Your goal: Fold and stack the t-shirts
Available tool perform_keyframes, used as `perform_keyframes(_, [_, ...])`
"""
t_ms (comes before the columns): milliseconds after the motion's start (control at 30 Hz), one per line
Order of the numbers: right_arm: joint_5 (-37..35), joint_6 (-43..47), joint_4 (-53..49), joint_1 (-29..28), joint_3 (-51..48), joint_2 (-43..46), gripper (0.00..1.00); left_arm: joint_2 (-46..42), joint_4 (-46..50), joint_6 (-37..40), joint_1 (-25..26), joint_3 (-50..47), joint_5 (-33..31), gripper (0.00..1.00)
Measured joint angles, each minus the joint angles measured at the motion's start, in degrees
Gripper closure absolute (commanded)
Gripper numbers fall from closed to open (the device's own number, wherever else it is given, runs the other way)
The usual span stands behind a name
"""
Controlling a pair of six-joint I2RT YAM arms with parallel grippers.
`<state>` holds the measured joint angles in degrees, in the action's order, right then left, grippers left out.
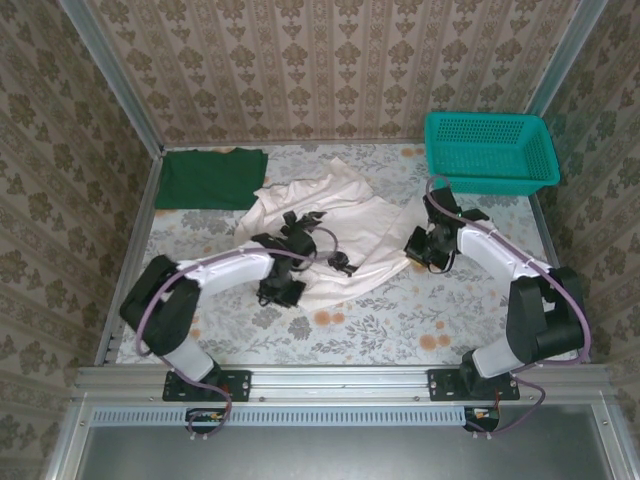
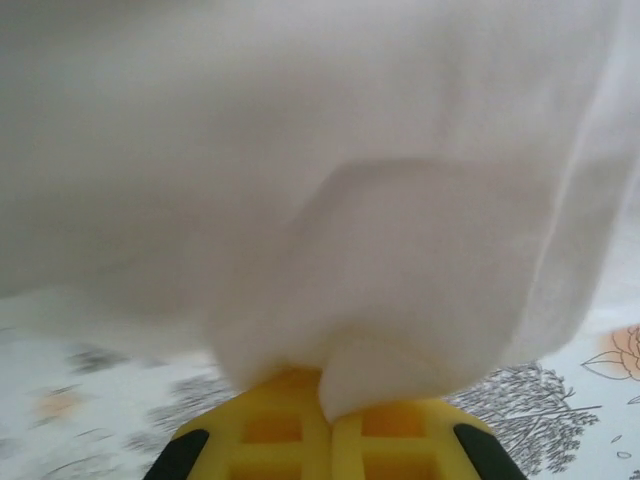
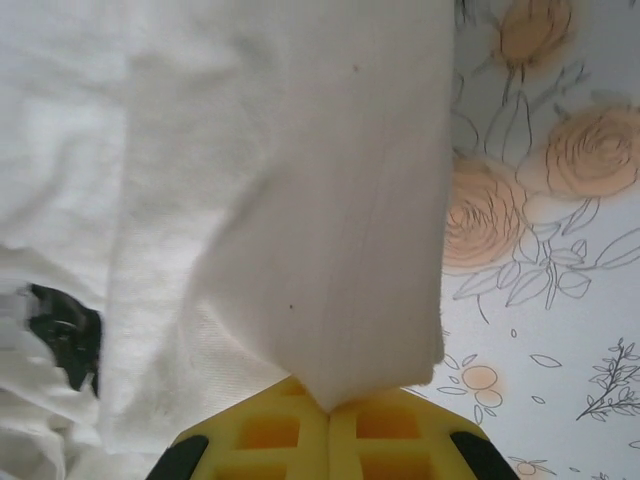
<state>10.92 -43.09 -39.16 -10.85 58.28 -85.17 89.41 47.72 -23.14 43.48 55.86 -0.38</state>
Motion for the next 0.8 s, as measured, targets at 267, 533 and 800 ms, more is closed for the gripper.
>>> perform_keyframes(267, [-5.49, 2.89, -7.61, 0.59, 22.14, -2.21, 0.99, -19.34, 1.62, 2.95, -13.29, 7.13, -4.37, 1.00])
perform_keyframes(533, [-7.54, 3.96, -11.80, 0.74, 45.66, -25.14, 0.87, -20.28, 5.20, -1.09, -14.45, 3.13, -11.15, 1.00])
perform_keyframes(800, [-8.39, 5.77, -21.79, -0.92, 66.40, -45.13, 0.97, -27.32, 11.72, -7.67, -20.13, 0.04, -19.91, 1.00])
